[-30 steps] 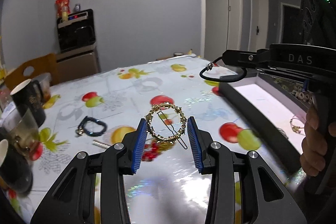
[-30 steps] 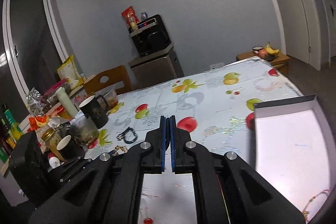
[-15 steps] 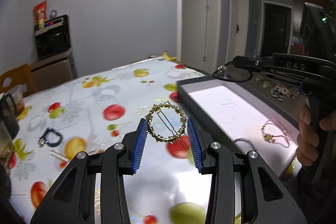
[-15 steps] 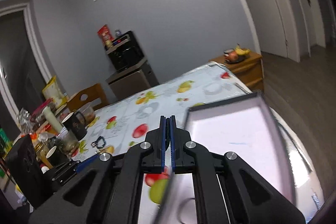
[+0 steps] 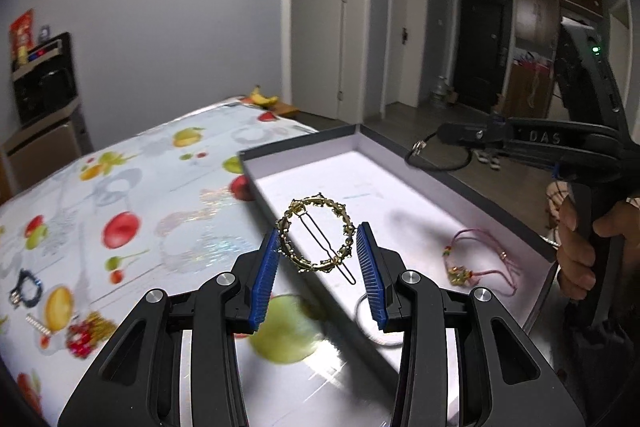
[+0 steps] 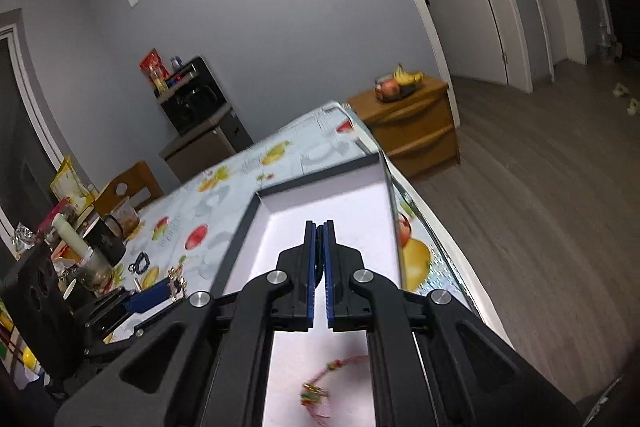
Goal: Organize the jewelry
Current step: 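Drop the black hair tie into the box with the right tool while the left carries the clip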
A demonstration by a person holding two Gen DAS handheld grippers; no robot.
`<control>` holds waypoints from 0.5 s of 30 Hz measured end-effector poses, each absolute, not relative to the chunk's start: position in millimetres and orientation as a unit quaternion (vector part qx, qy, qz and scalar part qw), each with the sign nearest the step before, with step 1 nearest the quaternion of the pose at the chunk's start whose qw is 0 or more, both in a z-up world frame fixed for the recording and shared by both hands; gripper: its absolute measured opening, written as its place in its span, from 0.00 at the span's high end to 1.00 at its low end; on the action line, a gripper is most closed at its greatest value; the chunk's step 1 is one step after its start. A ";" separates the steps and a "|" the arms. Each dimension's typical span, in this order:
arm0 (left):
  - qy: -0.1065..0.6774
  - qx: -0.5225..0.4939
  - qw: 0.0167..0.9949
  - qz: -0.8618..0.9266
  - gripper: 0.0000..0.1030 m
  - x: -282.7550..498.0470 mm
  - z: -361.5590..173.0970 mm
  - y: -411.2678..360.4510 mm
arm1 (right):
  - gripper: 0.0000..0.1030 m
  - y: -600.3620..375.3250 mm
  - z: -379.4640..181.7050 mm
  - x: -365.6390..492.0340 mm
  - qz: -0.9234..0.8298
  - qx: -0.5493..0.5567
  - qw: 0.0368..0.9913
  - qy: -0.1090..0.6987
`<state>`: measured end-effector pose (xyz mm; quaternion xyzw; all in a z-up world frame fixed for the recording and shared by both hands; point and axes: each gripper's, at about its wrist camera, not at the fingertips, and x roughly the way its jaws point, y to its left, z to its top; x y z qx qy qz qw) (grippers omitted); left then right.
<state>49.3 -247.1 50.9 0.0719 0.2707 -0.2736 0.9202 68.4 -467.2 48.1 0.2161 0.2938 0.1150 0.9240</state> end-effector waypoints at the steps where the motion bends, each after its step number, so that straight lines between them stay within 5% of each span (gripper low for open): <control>1: 0.274 0.070 0.918 -0.279 0.60 52.0 50.4 -249.4 | 0.96 -467.2 46.0 70.8 0.124 0.221 0.920 0.300; 15: 0.305 0.090 0.889 -0.329 0.60 81.9 45.3 -282.1 | 0.96 -439.8 43.5 68.6 0.110 0.132 0.927 0.334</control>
